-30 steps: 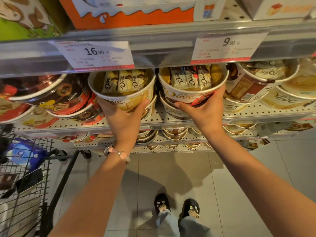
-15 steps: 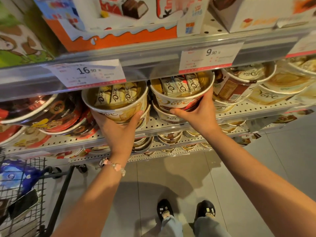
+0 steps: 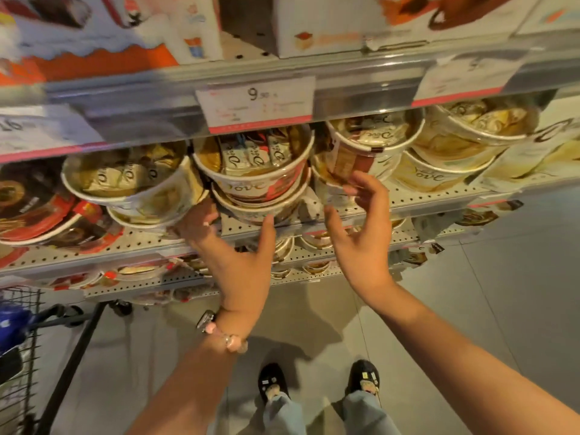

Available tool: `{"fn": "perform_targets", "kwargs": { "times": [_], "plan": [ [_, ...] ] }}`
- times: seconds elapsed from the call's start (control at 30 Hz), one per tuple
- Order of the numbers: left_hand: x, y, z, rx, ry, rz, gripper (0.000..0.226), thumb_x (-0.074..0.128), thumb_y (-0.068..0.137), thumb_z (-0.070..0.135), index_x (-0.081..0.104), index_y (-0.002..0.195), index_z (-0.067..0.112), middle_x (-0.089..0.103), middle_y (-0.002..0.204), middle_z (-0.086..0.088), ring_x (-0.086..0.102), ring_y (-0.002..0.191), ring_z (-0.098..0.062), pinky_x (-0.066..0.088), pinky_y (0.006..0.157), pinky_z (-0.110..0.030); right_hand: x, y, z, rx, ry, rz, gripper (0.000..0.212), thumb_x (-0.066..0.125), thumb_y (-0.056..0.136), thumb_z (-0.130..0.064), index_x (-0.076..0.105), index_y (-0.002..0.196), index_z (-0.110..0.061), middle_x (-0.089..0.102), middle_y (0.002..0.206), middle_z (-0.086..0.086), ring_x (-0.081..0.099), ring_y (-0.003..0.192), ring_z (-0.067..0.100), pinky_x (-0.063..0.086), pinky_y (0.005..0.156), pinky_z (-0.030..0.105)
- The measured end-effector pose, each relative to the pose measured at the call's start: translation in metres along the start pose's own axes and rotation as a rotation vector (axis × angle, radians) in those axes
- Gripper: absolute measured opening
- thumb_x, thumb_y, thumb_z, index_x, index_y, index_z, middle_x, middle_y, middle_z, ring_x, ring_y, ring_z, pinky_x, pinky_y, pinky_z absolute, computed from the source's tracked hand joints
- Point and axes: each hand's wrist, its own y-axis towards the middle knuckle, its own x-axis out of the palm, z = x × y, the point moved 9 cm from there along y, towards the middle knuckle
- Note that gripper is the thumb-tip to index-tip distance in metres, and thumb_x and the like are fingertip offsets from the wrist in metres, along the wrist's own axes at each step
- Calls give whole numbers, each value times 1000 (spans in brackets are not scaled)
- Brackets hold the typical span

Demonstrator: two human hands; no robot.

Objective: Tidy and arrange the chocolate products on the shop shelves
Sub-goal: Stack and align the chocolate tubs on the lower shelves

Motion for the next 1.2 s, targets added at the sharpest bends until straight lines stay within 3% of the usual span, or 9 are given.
{"fn": "perform_targets", "kwargs": {
  "times": [0.07,0.23,0.43,0.53,0.67,0.83,0.93,1.07,1.2],
  "plan": [
    [28,-10,22,-9,-39,-66,66,69,78,26,39,116,-19,43,116,-29,47,108,-41,41,94,-49,-29,5,7,-5,-18,45,44,63,83,1,44,123,0,51,115,7,53,101,16,43,92,27],
    [94,-24,69,-86,-187,-169,78,81,66,29,35,125,3,46,120,-12,47,111,-21,43,93,-41,-98,28,36,25,-103,128,51,63,82,-3,39,127,-4,46,118,4,49,104,17,41,93,26],
    [151,-28,82,-200,-215,-155,103,85,60,35,22,135,3,30,132,-4,31,123,-7,27,104,-12,-154,67,80,132,-181,243,85,75,74,-24,25,139,-1,34,134,10,37,126,21,29,108,23],
    [168,-27,82,-250,-199,-106,117,86,52,43,16,139,6,23,137,-4,26,128,-11,20,106,-12,-156,82,97,201,-147,227,103,81,68,-33,18,143,-4,27,143,11,31,133,22,26,113,28],
    [171,-18,81,-266,-97,-16,127,89,49,42,15,142,-1,25,141,-10,13,116,5,1,95,7,-150,99,110,235,-53,175,117,85,62,-34,9,146,-7,21,150,10,21,140,20,18,117,30],
    [169,-12,72,-253,54,-13,127,83,52,52,17,142,-8,26,146,-22,25,134,-22,-8,91,9,-148,110,115,237,13,175,116,89,56,-32,16,143,-9,34,144,8,34,135,17,30,113,31],
    [166,-8,65,-235,105,-29,126,82,52,56,19,142,-5,31,146,-19,26,125,-7,-4,89,11,-152,112,119,252,-1,180,103,89,54,-35,29,134,-11,47,130,1,49,119,12,40,102,20],
    [168,-3,57,-228,45,-158,128,76,51,68,12,145,10,26,148,2,22,125,7,2,89,12,-153,114,125,248,-7,118,98,88,56,-37,30,131,-11,51,125,-1,53,113,11,45,98,25],
    [160,4,61,-146,-138,-260,109,84,63,43,17,143,13,33,138,15,33,126,11,23,103,-4,-156,123,128,204,-23,13,97,87,58,-33,30,131,-6,51,118,-9,53,108,-2,43,93,12]
  ]
}}
